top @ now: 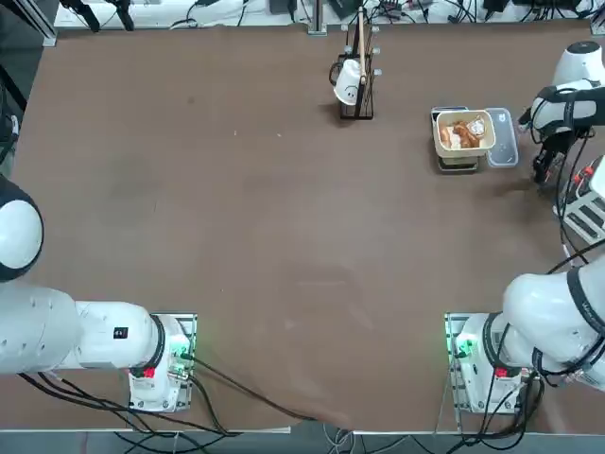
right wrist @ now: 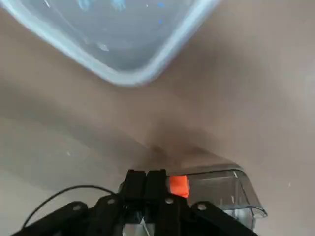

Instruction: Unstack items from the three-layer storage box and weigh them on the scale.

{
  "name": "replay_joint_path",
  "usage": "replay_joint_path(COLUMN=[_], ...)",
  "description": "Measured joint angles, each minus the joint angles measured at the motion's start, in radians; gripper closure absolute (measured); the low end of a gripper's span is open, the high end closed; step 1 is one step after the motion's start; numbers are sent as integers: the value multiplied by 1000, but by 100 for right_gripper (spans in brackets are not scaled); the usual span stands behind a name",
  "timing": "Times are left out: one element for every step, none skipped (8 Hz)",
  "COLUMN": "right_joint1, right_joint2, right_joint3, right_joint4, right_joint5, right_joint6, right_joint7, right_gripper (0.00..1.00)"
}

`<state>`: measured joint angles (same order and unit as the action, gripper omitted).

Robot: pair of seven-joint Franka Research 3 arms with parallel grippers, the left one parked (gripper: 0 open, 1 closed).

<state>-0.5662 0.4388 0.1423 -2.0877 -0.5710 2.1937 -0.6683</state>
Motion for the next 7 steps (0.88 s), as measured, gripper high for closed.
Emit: replay_joint_path(right_joint1=[-23,-45,-63,-75,-82,-87,-92], right_joint2=[0,0,0,-1,-1,-2,-2], right_joint3=[0,-1,0,0,1,2,3], right_joint4=[-3,-4,-8,-13,-19,-24,-31], right_joint5=[-31,-60,-76,-87,-89,-94,-103], right_joint6=[1,2,2,2,10,21,35], right_joint7=[0,0,0,0,0,0,0], right_gripper=[98,98,98,98,98,98,98])
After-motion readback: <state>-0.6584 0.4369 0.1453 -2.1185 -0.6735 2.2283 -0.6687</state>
